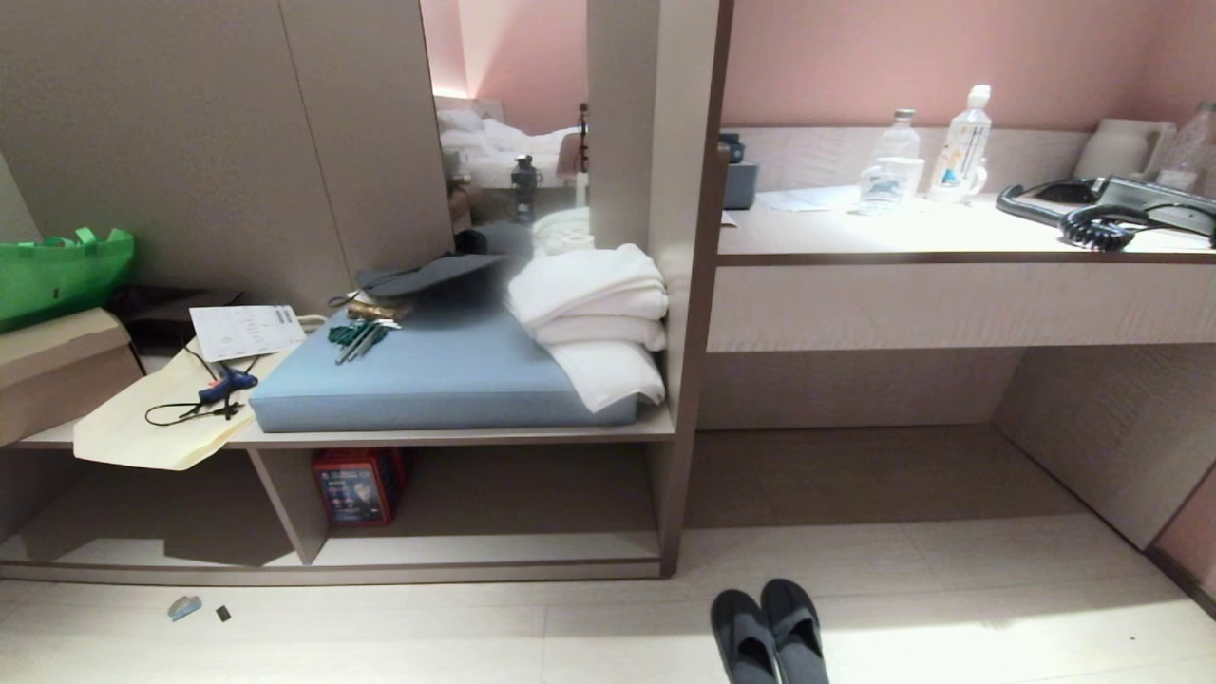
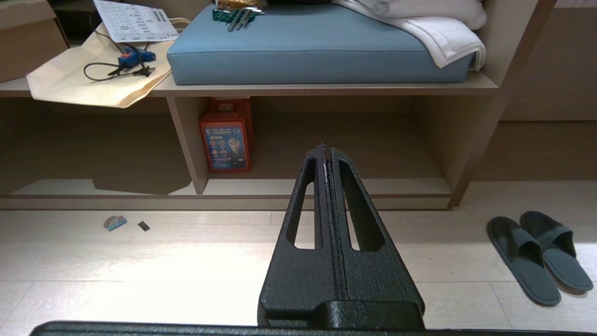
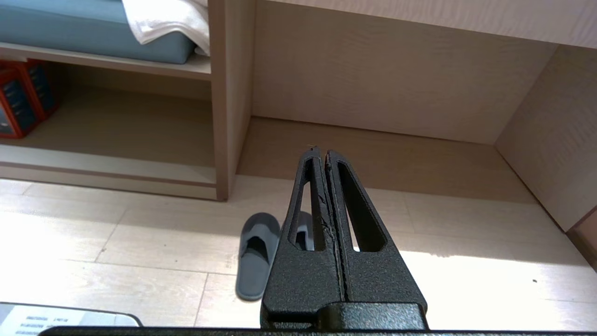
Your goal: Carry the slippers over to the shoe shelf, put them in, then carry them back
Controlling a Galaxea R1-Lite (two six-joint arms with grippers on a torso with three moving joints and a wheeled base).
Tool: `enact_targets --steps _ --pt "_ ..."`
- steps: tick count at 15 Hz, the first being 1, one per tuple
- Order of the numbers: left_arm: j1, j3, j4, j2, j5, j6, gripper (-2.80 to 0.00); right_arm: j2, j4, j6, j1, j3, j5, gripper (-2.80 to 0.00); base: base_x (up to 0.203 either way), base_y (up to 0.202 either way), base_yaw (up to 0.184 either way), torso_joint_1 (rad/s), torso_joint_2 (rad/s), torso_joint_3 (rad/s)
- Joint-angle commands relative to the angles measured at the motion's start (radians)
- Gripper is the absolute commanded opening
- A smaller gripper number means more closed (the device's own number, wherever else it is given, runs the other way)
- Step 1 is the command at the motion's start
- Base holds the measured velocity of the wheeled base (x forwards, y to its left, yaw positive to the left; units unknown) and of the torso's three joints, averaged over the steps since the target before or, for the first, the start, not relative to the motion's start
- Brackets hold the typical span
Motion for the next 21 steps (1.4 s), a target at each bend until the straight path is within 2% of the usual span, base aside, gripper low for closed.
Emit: enact_targets --steps 1,8,21 --pt "0.0 0.0 0.0 0.0 0.0 0.0 -2.8 0.002 0.0 -0.001 0.0 0.0 0.0 -2.8 0.0 0.0 0.0 0.0 0.0 0.0" --pt "0.001 0.0 0.0 0.001 0.0 -0.002 -2.8 0.002 0.0 -0.001 0.0 0.0 0.0 -2.8 0.001 0.026 0.0 0.0 0.0 0.001" --pt "0.0 0.0 0.0 0.001 0.0 -0.002 -2.8 0.002 0.0 -0.002 0.0 0.0 0.0 -2.8 0.0 0.195 -0.003 0.002 0.0 0.003"
